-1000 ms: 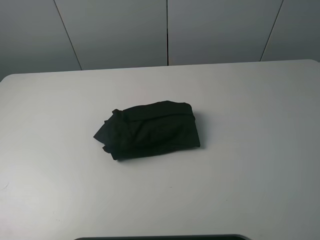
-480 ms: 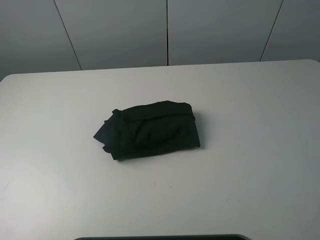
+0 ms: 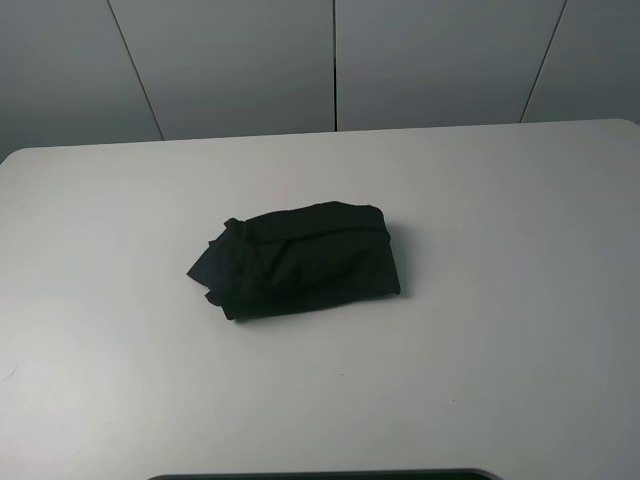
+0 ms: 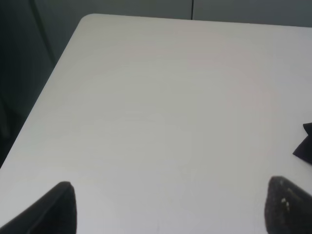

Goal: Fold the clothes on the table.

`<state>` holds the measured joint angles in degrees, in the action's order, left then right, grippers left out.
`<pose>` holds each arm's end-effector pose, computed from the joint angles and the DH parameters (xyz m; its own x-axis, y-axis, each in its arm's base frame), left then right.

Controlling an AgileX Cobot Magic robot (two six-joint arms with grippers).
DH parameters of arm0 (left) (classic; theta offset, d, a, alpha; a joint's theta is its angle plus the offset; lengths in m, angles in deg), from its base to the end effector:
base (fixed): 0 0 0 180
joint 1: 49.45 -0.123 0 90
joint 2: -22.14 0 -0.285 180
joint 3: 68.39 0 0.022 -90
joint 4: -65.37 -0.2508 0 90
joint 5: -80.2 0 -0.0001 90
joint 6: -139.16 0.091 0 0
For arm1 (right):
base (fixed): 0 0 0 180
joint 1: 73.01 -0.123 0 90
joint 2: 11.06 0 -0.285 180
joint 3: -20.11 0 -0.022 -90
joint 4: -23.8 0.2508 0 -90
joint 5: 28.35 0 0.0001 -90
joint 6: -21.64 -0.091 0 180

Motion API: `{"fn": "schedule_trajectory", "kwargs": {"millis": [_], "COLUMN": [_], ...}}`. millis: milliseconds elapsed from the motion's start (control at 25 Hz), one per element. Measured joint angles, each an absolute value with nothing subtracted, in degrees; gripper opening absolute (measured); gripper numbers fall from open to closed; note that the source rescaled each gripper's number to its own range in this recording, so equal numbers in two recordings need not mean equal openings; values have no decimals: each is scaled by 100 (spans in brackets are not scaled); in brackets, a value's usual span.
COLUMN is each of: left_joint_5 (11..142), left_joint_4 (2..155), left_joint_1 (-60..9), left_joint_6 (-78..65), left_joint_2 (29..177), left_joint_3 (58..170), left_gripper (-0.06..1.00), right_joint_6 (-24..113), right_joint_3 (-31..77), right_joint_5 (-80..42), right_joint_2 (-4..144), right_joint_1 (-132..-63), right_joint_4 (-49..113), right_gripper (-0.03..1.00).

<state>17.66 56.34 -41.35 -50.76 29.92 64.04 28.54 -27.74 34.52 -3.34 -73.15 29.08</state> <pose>-0.0069 0.0138 0.2804 -0.4581 -0.0346 -0.8882 -0.0285 0.9993 -0.0243 -0.0082 0.0074 0.2781 -0.4674 -0.0791 -0.8805 -0.1114 0.9933 -0.0301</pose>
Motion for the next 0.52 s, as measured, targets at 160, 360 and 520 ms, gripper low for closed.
{"fn": "schedule_trajectory", "kwargs": {"millis": [160,360,520], "left_joint_5": [1766,1766,1766], "left_joint_4": [5622,5622,5622], "left_joint_1": [-4135,-4135,-4135], "left_joint_6": [-5090,-5090,-5090], "left_joint_2": [2992,2992,2992], "left_joint_3": [6404,6404,6404], "left_gripper": [100,100,100], "right_joint_6": [2854,2854,2854], "right_joint_3": [-2774,-2774,-2774], "right_joint_5": [3452,3452,3452], "right_joint_2": [-334,-334,-334], "right_joint_1": [-7352,-7352,-7352], "right_joint_4": [2908,2908,2908], "right_gripper": [100,100,100]}}
